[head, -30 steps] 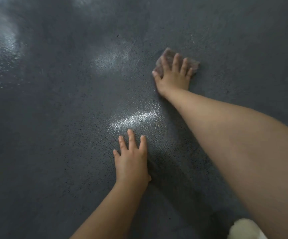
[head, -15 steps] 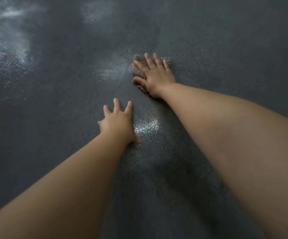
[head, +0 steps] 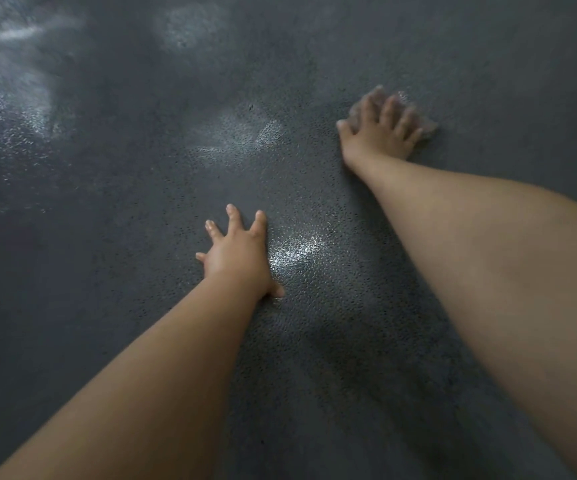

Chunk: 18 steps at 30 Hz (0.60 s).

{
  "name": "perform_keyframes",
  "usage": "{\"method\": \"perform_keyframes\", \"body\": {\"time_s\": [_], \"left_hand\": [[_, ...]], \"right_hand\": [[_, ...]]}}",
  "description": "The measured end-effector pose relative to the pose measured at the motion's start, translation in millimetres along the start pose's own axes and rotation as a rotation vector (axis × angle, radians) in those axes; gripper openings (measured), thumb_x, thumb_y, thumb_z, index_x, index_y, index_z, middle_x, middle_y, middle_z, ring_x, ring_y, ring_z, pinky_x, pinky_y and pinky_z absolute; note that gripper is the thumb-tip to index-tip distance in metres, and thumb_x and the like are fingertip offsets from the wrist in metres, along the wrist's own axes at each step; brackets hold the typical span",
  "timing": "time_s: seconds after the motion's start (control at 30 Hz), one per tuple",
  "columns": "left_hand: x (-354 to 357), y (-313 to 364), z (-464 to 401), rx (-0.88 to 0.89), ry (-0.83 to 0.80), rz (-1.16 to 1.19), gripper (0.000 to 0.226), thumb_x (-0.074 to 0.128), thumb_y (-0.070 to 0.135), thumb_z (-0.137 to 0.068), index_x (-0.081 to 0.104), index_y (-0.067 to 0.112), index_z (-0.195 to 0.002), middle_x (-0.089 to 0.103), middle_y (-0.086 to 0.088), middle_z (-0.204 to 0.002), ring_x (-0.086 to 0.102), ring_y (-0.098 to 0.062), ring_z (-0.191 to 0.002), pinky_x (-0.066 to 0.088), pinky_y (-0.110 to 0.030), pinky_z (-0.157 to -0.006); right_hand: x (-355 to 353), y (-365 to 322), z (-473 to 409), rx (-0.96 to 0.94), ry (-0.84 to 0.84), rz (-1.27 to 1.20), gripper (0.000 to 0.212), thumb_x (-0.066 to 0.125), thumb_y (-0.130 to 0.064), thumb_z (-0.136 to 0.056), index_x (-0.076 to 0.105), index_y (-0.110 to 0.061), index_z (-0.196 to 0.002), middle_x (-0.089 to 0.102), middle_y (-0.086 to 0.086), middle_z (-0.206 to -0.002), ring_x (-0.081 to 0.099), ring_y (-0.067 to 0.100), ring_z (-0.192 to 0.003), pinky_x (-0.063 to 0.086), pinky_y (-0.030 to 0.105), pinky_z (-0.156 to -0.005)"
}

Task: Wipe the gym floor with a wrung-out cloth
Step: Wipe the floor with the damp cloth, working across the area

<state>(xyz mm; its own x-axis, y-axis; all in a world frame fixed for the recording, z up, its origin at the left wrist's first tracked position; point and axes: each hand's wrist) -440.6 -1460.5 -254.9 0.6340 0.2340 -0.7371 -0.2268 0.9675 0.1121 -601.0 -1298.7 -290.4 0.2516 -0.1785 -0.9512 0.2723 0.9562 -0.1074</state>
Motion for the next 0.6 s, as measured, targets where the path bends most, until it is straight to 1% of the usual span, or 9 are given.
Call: {"method": "perform_keyframes", "body": {"time_s": [0.1, 0.17, 0.2, 0.27, 0.33, 0.43, 0.53, 0.6], "left_hand": [[0.6, -1.8, -2.8, 0.012, 0.002, -0.011, 0.127, 0.086, 0.041, -0.059, -0.001, 0.028, -0.151, -0.016, -0.010, -0.157, -0.003, -0.046, -0.142, 0.029, -0.063, -0.105], [1.7, -4.4, -5.5, 0.023, 0.005, -0.022, 0.130, 0.086, 0.043, -0.058, -0.002, 0.028, -0.151, -0.016, -0.011, -0.157, -0.003, -0.047, -0.141, 0.029, -0.061, -0.107], [2.5, -5.4, -6.0, 0.025, 0.002, -0.027, 0.130, 0.086, 0.044, -0.058, -0.004, 0.028, -0.151, -0.016, -0.011, -0.157, -0.004, -0.047, -0.141, 0.028, -0.061, -0.108], [3.7, -5.7, -5.6, 0.030, -0.001, -0.035, 0.130, 0.084, 0.045, -0.059, -0.007, 0.028, -0.151, -0.018, -0.011, -0.156, -0.006, -0.046, -0.141, 0.026, -0.061, -0.109], [4.3, -6.6, -3.9, 0.034, 0.006, -0.031, 0.129, 0.083, 0.047, -0.061, -0.009, 0.029, -0.150, -0.020, -0.010, -0.156, -0.008, -0.045, -0.142, 0.024, -0.061, -0.109], [8.4, -11.1, 1.2, 0.044, 0.037, 0.005, 0.123, 0.079, 0.050, -0.064, -0.007, 0.031, -0.150, -0.020, -0.007, -0.156, -0.011, -0.039, -0.143, 0.021, -0.060, -0.111], [18.8, -18.3, 12.0, 0.079, 0.123, 0.054, 0.107, 0.073, 0.051, -0.073, 0.004, 0.030, -0.151, -0.014, -0.007, -0.158, -0.010, -0.033, -0.145, 0.012, -0.054, -0.114], [27.6, -19.8, 22.1, 0.114, 0.196, 0.035, 0.094, 0.065, 0.052, -0.080, 0.009, 0.027, -0.151, -0.011, -0.009, -0.158, -0.007, -0.031, -0.145, 0.009, -0.047, -0.117]], "right_hand": [[19.2, -41.4, 37.6, -0.326, -0.011, 0.089, 0.066, 0.023, -0.061, -0.095, 0.000, -0.033, -0.151, -0.008, 0.003, -0.160, -0.010, 0.035, -0.145, -0.006, 0.056, -0.113], [33.0, -60.2, 65.2, -0.526, -0.028, 0.116, 0.063, 0.024, -0.061, -0.095, 0.005, -0.038, -0.150, -0.007, 0.001, -0.160, -0.010, 0.033, -0.145, -0.006, 0.054, -0.114], [37.0, -62.3, 73.0, -0.586, -0.033, 0.120, 0.061, 0.026, -0.060, -0.095, 0.008, -0.039, -0.150, -0.006, 0.000, -0.160, -0.009, 0.032, -0.145, -0.007, 0.052, -0.115], [35.5, -52.0, 73.9, -0.627, -0.031, 0.111, 0.060, 0.028, -0.058, -0.095, 0.012, -0.038, -0.150, -0.003, 0.000, -0.160, -0.007, 0.027, -0.146, -0.007, 0.047, -0.116], [30.2, -29.5, 63.7, -0.598, -0.015, 0.098, 0.060, 0.029, -0.057, -0.096, 0.013, -0.035, -0.150, -0.001, 0.000, -0.160, -0.005, 0.024, -0.147, -0.005, 0.043, -0.117], [22.3, 17.6, 50.5, -0.460, 0.011, 0.075, 0.061, 0.027, -0.057, -0.097, 0.010, -0.033, -0.151, -0.002, 0.000, -0.160, -0.005, 0.025, -0.147, -0.005, 0.042, -0.117], [17.5, 70.1, 45.3, -0.300, 0.041, 0.060, 0.063, 0.027, -0.058, -0.096, 0.010, -0.032, -0.151, -0.001, 0.001, -0.160, -0.004, 0.026, -0.147, -0.004, 0.041, -0.117], [15.3, 101.9, 47.4, -0.178, 0.059, 0.053, 0.064, 0.026, -0.058, -0.096, 0.010, -0.030, -0.151, -0.001, 0.002, -0.160, -0.004, 0.027, -0.146, -0.003, 0.042, -0.118]]}}
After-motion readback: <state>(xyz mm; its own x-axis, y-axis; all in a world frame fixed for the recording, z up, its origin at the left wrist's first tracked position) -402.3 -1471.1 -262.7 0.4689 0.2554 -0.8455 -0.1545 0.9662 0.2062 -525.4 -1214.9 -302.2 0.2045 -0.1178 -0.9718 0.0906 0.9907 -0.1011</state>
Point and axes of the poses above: each hand's wrist, its own z-axis away from the middle knuckle, its own x-axis out of the palm, y = z × x
